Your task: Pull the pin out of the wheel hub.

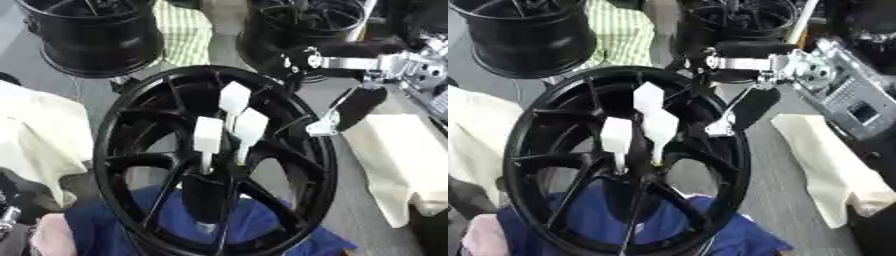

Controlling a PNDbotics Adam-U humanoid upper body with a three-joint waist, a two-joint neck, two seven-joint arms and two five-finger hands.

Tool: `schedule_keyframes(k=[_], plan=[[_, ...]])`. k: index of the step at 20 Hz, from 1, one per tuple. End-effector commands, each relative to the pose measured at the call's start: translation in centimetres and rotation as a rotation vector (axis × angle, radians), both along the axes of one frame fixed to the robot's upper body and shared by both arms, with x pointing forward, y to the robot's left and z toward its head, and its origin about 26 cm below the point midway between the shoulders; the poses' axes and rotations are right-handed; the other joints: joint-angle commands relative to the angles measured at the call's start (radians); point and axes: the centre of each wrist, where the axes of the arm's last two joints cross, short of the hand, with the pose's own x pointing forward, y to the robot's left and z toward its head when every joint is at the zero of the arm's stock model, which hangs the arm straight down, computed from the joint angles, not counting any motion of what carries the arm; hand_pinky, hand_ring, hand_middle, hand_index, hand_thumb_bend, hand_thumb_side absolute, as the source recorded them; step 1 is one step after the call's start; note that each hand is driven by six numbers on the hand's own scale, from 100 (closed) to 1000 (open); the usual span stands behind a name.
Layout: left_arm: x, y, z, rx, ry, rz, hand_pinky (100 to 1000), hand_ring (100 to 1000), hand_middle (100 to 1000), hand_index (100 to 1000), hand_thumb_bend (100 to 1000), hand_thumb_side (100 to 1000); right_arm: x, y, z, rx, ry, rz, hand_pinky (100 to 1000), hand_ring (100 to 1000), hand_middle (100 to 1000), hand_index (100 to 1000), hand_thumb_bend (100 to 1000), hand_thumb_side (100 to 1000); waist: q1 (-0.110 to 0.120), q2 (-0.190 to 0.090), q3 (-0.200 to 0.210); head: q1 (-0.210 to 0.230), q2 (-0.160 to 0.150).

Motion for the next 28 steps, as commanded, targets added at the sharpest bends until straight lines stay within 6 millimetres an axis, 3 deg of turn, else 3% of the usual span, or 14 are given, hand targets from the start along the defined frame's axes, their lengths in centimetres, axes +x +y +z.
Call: schedule_keyframes(k=[1,28], plan=[[0.4,0.3,1.4,0.026,-0.036,-0.015,591,479,520,729,100,604,0.2,-0.1,0.9,-0.012,-0.024,-0.005,665,681,940,969,401,288,0.005,-0.008,0.002,-0.005,-0.015],[0.7,-0.2,1.5,0.018,-0.040,-0.034,592,477,523,729,100,604,1.2,1.5,-0.3,-0.031,0.025,0.042,651,657,830,890,375,297,0.006,-0.007,0.018,-0.016,-0.005]])
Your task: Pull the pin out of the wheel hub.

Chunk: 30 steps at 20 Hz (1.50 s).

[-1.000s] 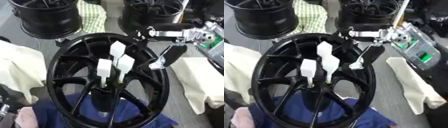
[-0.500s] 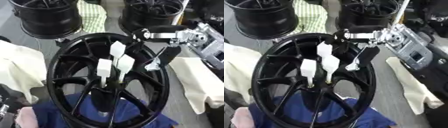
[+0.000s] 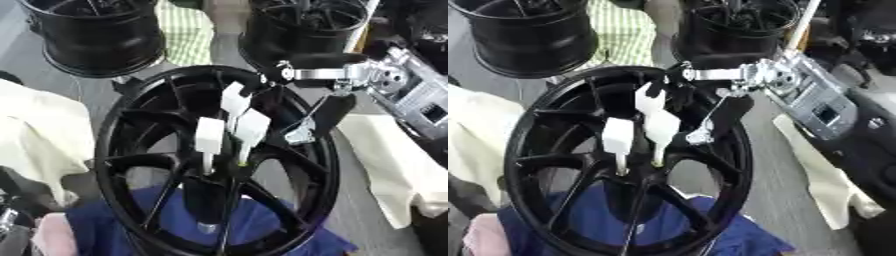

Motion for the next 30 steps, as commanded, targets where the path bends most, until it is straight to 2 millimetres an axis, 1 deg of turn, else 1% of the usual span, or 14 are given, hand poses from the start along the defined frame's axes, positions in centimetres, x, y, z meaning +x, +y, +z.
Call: schedule_keyframes(k=[1,4,8,12,30], plan=[[0.4,0.1,1.3,0.018,-0.037,-0.011,592,477,523,729,100,604,0.0,-0.2,1.0,-0.016,-0.030,-0.007,650,656,827,884,370,294,0.005,-0.009,0.001,-0.002,-0.001],[0.4,0.1,1.3,0.017,-0.038,-0.012,592,477,523,729,100,603,0.1,-0.1,0.9,-0.022,-0.026,-0.006,650,656,825,877,359,286,0.006,-0.008,0.001,-0.001,-0.002],[0.4,0.0,1.3,0.016,-0.039,-0.012,592,477,524,729,100,603,0.3,0.0,0.6,-0.026,-0.014,-0.018,644,649,815,863,361,251,0.006,-0.008,0.002,-0.002,-0.002],[0.5,0.0,1.3,0.015,-0.040,-0.013,592,476,524,729,100,603,0.4,0.1,0.4,-0.032,-0.002,-0.028,642,647,814,855,343,210,0.006,-0.008,0.003,-0.003,-0.002],[0.6,-0.2,1.6,0.016,-0.049,-0.023,592,476,525,729,100,602,1.1,0.3,-0.5,-0.055,0.033,-0.040,640,643,806,830,329,176,0.005,-0.003,0.009,-0.009,-0.002]])
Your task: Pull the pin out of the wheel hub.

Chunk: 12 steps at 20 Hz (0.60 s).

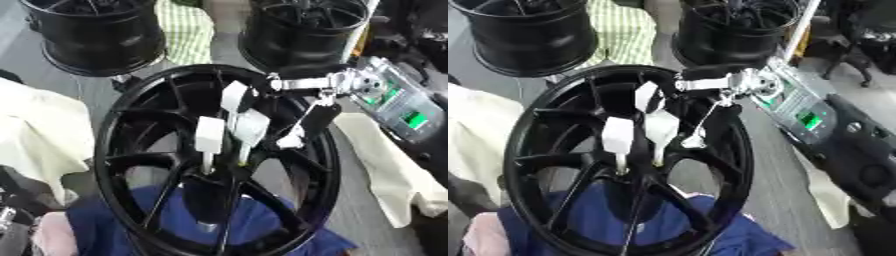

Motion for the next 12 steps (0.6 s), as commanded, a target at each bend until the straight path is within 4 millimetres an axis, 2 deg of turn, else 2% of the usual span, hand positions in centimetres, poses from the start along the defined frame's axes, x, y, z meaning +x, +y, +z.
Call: schedule_keyframes(k=[1,12], plan=[[0.38,-0.05,1.18,0.015,-0.036,-0.016,591,476,525,730,100,602,0.18,-0.25,0.80,-0.013,-0.021,-0.008,640,643,803,828,328,175,0.005,-0.009,0.002,-0.002,-0.002],[0.45,-0.19,1.33,0.018,-0.040,-0.023,592,477,526,730,100,599,0.65,-0.22,0.09,-0.021,0.001,-0.010,635,631,765,778,328,181,0.004,-0.008,0.004,-0.003,-0.001]])
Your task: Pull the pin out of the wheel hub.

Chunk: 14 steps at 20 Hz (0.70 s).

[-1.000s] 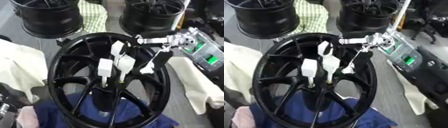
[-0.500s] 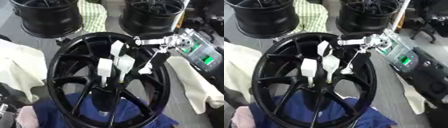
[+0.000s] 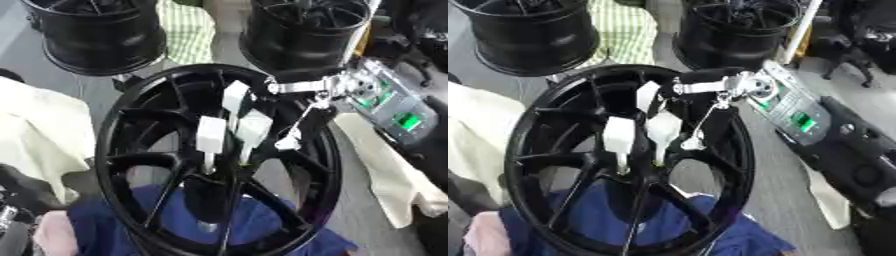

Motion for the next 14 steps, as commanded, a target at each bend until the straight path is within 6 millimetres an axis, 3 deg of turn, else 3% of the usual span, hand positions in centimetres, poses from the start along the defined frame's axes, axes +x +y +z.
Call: schedule_keyframes(k=[1,9,14], plan=[[0.26,0.01,1.05,0.015,-0.031,-0.011,592,477,526,730,100,600,0.13,-0.36,0.89,-0.014,-0.025,-0.011,634,630,763,773,327,180,0.005,-0.008,0.000,-0.003,-0.001],[0.29,-0.03,1.06,0.016,-0.031,-0.014,592,477,527,730,100,601,0.34,-0.39,0.73,-0.011,-0.024,-0.016,629,623,747,765,319,172,0.005,-0.008,0.001,-0.003,-0.001],[0.33,-0.13,1.10,0.015,-0.031,-0.020,593,479,529,731,100,605,0.57,-0.43,0.61,-0.003,-0.022,-0.026,602,592,680,722,251,118,0.004,-0.007,0.004,-0.006,-0.002]])
